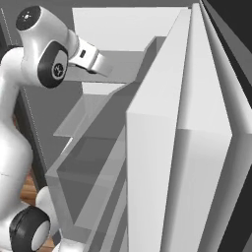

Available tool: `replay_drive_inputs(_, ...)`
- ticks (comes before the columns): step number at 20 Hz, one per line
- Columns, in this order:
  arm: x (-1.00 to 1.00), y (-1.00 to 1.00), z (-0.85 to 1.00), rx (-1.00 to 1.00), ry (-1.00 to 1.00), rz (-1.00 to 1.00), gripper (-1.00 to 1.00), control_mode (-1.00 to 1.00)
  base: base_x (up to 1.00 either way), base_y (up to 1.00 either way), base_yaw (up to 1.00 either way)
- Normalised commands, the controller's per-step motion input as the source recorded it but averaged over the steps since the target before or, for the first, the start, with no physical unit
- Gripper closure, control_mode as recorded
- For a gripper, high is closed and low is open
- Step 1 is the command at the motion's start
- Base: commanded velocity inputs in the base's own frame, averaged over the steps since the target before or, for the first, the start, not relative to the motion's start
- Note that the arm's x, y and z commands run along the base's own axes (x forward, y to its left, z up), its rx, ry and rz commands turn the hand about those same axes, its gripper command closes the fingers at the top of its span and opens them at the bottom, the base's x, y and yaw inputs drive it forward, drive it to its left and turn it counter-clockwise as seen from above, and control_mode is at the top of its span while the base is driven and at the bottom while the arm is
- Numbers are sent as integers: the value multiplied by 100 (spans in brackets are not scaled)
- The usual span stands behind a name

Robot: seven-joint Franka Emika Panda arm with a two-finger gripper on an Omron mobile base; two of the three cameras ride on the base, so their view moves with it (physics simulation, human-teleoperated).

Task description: Pick up both kiwis from the fridge and place them inside the tupperware on the counter.

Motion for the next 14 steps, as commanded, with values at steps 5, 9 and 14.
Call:
replay_drive_inputs(5,-92,17,0,0,0,0,100,-100,0,0,0)
replay_drive_inputs(9,-66,21,-5,0,5,0,100,-100,0,0,0)
replay_drive_inputs(14,-49,18,-23,0,9,0,100,-100,0,0,0)
